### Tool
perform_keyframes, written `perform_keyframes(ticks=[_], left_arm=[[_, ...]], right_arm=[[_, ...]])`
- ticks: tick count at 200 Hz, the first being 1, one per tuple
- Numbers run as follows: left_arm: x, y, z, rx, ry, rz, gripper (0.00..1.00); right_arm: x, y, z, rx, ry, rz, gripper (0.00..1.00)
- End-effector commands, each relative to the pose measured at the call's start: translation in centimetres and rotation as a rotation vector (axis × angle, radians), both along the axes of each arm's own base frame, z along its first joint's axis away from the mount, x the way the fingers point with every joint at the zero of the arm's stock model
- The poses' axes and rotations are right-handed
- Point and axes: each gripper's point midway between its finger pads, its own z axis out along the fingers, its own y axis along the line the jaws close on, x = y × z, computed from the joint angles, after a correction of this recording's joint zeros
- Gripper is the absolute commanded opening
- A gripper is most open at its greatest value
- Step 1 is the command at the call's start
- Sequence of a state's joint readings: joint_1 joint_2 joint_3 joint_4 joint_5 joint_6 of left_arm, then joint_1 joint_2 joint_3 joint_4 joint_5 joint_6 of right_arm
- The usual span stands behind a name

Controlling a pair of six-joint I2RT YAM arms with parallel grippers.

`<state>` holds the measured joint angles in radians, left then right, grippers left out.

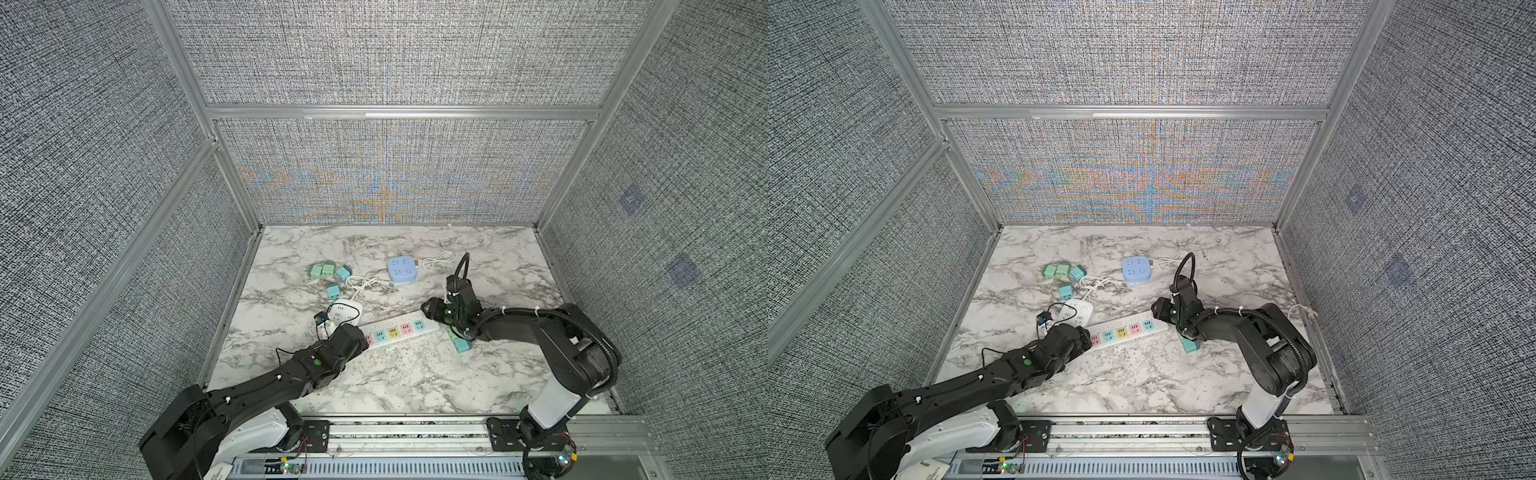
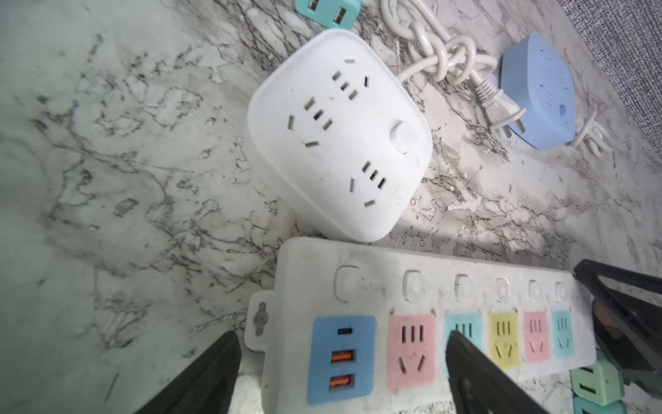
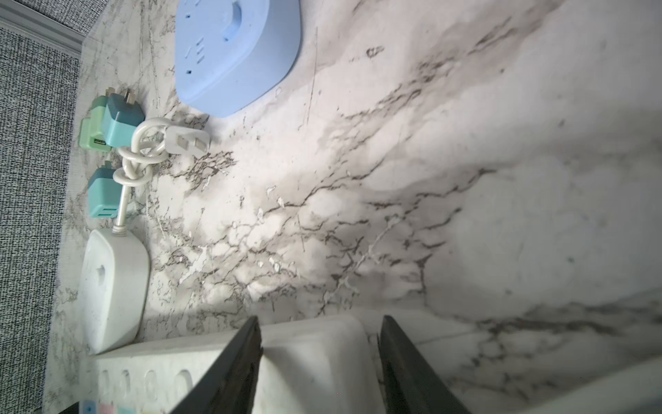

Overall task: Insert plugs into power strip
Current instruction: Rotate the socket at the center of the table.

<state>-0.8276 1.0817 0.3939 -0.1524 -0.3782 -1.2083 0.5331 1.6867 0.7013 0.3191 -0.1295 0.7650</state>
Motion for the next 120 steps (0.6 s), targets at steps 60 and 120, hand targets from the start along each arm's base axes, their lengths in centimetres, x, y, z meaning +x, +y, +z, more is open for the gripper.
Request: perform_keyframes(ticks=[60,120], left_arm=[[1.7,-1.5,-0.1,0.032,-0.064,-0.070,0.93],[4.3,-6.1,-0.2,0.086,-0.026,-0.206,0.92]], right_arm=[[-2.8,0.3,0.7,0.027,-0.030,-0.078,0.55],[-3.5,-1.0,1.0,0.004,-0.054,-0.127,0.55]])
